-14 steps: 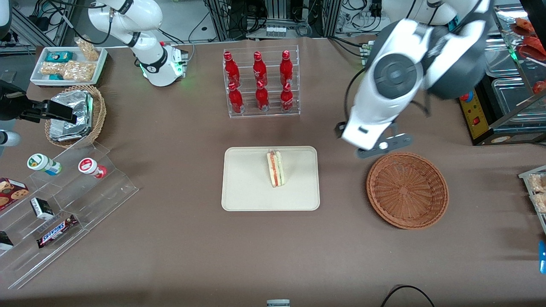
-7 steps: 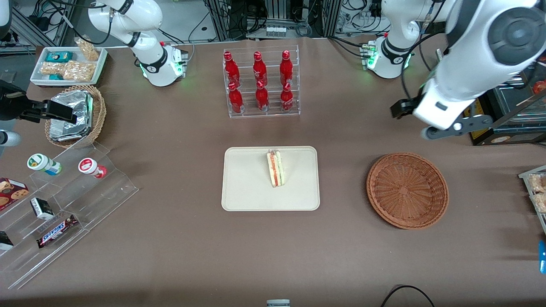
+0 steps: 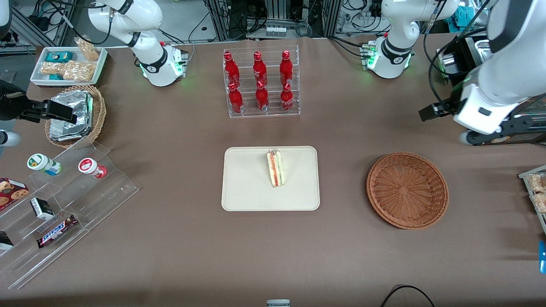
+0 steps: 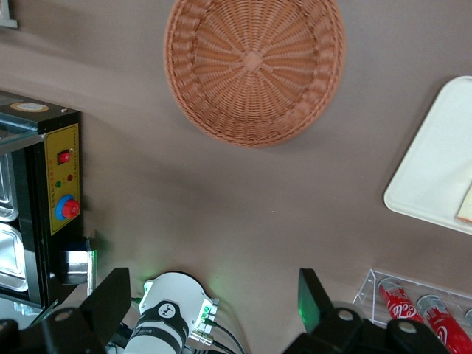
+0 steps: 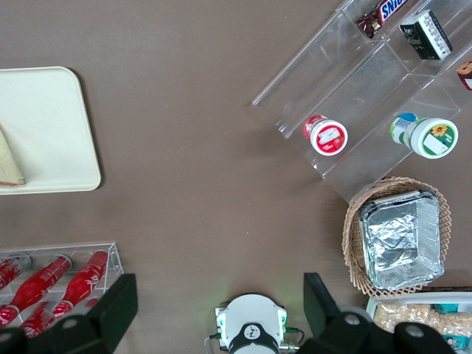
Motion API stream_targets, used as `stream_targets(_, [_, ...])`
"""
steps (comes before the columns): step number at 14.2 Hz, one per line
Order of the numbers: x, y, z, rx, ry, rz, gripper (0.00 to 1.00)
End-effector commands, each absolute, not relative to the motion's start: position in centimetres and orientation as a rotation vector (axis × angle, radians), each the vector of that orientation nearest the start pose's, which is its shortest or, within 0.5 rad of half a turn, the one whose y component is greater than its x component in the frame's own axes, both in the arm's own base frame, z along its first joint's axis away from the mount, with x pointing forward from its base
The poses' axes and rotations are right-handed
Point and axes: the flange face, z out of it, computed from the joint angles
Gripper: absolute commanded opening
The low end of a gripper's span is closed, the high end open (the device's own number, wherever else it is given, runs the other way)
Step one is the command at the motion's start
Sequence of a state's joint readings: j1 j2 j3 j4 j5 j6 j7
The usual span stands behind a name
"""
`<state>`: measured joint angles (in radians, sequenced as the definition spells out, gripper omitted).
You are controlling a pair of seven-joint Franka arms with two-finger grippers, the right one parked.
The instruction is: Place sandwich from basket to tray
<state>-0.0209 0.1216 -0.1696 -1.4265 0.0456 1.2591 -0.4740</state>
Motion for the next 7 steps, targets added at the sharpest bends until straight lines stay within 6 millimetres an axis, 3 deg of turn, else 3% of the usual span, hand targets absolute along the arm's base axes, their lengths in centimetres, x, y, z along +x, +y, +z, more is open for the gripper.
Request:
stream_targets(1, [54.2, -8.6, 60.4, -2.966, -0.437, 0.416, 1.00])
stream_targets(7, [53.7, -6.3, 59.9, -2.944, -0.404, 0.494, 1.00])
